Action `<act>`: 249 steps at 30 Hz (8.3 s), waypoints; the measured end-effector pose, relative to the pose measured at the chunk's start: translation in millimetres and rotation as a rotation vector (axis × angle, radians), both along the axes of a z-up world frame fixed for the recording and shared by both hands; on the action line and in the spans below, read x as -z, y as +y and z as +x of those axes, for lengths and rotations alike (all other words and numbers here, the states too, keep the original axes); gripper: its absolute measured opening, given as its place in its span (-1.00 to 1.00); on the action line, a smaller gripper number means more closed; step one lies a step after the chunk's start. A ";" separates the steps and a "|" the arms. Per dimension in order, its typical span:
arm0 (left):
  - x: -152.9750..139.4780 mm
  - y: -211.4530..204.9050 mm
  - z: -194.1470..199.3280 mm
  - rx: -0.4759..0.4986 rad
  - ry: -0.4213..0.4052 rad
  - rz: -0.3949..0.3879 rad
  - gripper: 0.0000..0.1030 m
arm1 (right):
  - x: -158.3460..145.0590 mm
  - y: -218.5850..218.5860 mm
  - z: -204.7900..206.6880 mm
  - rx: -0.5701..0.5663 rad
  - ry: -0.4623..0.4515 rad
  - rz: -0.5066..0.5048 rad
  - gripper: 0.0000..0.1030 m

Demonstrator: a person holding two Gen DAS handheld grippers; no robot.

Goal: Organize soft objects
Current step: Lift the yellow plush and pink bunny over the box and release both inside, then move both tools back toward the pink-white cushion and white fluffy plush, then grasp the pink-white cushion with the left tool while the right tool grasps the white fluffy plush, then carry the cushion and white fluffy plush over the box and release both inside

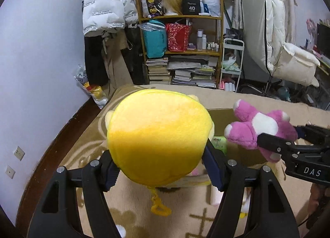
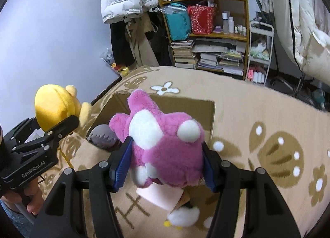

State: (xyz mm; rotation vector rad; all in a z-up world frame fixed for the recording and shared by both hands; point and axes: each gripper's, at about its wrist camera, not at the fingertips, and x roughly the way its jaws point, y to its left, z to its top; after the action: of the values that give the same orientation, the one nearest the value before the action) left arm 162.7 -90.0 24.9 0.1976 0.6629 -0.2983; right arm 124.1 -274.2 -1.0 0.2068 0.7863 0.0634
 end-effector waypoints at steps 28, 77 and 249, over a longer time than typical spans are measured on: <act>29.6 -34.2 51.2 -0.005 0.066 0.120 0.94 | 31.5 -15.8 34.9 0.009 0.083 -0.034 0.71; 51.6 -27.4 -34.0 0.037 0.207 0.083 0.95 | 83.4 -16.0 -68.4 0.062 0.190 -0.004 0.57; -1.4 17.4 -62.3 -0.075 0.075 0.055 -0.22 | 2.3 30.5 -61.3 -0.026 -0.067 -0.002 -0.42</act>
State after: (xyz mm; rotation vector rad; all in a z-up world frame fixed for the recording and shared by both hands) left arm 100.4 -72.6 26.3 0.2146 0.7516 -0.2162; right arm 62.9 -243.7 -3.3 0.1919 0.7225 0.0941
